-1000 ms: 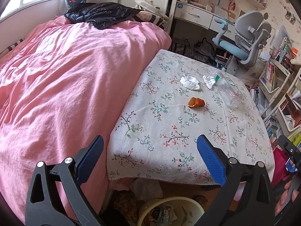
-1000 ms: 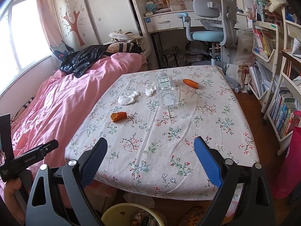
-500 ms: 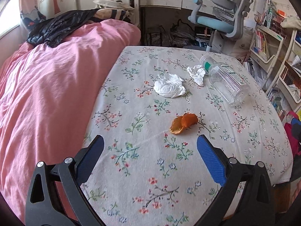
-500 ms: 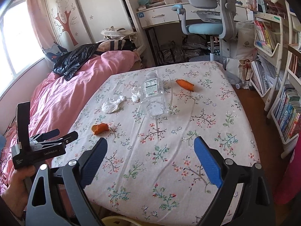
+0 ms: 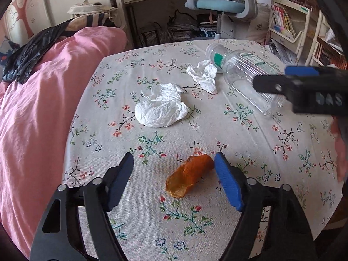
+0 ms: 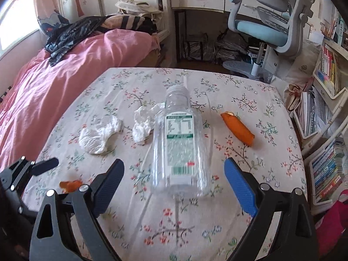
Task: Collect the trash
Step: 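Grasp the clear plastic bottle with the right gripper while the left grasps an orange peel, then carry the bottle and peel over the wastebasket and open both grippers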
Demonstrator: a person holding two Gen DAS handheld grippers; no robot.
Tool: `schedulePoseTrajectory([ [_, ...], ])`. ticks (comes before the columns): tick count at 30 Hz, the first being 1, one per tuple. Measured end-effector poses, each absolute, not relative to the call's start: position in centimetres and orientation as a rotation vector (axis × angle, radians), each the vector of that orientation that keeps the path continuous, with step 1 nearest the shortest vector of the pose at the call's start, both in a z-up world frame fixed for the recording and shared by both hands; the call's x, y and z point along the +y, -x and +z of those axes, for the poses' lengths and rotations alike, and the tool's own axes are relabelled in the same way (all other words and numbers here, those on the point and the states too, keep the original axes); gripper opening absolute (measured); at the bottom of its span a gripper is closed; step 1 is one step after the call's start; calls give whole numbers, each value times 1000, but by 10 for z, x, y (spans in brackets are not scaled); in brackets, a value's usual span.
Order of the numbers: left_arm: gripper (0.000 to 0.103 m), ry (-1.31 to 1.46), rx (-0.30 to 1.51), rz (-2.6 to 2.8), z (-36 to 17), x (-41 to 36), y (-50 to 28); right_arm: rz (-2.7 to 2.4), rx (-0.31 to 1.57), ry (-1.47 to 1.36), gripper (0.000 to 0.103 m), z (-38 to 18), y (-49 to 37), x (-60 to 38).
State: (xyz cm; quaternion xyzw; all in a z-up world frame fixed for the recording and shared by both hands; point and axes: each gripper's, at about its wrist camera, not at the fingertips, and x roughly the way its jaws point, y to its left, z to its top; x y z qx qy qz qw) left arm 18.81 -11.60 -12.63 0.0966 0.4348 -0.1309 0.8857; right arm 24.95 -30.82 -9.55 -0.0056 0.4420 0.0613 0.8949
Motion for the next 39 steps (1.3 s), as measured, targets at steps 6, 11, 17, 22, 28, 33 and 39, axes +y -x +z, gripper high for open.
schedulePoseTrajectory([
  [6,19,-261,934,-329,-128,-131,-181,134,1026,-21,54,-109,-268,-318],
  [11,19,-149,904,-322,-103,-110,-171,194,961,-173,54,-87,-221,-338],
  [17,19,29,843,-240,-70,-62,-139,299,896,-315,54,-68,-137,-346],
  [22,19,146,802,-185,-52,-30,-100,387,886,-323,54,-61,-62,-319],
  [28,19,183,759,-153,-40,-10,-47,508,950,-209,54,-85,16,-266],
  [33,19,195,755,-140,-41,-2,-15,540,1109,-113,54,-142,57,-231],
  [39,19,162,764,-160,-47,-11,17,486,1244,-64,55,-194,61,-221],
])
